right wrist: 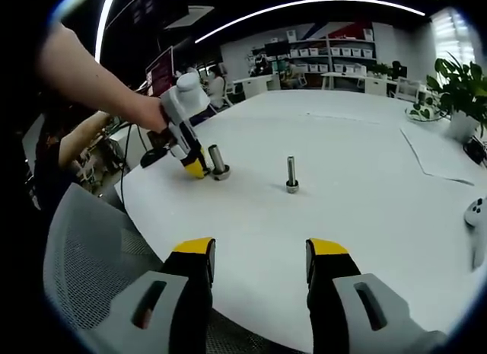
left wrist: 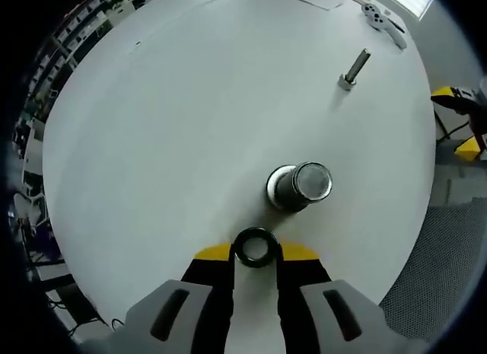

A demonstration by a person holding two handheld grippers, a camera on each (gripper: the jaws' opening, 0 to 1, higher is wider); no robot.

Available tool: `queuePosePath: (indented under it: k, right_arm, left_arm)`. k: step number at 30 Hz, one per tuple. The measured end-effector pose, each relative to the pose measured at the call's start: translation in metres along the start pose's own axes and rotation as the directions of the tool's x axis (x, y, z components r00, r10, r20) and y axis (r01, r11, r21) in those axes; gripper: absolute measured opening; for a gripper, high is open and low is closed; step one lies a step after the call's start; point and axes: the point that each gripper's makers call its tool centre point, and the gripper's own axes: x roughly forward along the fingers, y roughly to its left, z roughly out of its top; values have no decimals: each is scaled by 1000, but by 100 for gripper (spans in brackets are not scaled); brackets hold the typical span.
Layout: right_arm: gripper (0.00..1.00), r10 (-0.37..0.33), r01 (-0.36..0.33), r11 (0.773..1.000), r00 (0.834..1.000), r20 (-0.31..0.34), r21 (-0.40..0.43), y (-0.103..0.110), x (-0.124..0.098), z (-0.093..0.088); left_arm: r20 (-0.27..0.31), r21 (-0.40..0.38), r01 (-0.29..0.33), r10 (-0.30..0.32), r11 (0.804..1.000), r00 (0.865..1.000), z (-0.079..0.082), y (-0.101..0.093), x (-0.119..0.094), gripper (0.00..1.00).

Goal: Place the washer onto the threaded stud by aligning its center hole with the stud, sliding it down to the base, and recovering from edge contact or off-axis alignment until the washer reaches the visible bottom stop.

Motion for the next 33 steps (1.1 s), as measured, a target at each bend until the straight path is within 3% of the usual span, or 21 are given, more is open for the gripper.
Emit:
queuePosePath:
  k: [5,16,20,25,33]
  right_arm:
    - [51,3,-3,1000,1000,4,0,1,0,1]
    - [51,5,-5,1000,1000,8,4,1,-1,2]
    - [51,9,-9,1000,1000,8,3,1,0,2]
    - [50,9,-9,1000,1000,12,6,1,0,2]
    - [50,11,-11,1000,1000,15,13,1,-1,3]
  left_arm:
    - [-2,26,-14,14,1000,1000,-5,-2,-3,18]
    - [55,60,-1,-2,998,998,9,1,-28,18]
    - [80,79,9,-15,997,997,19,-1,-40,18]
    - [100,166,-6,-11,986,995,33,-3,-60,18]
    - [104,223,18,-42,975,994,51,-15,-70,18]
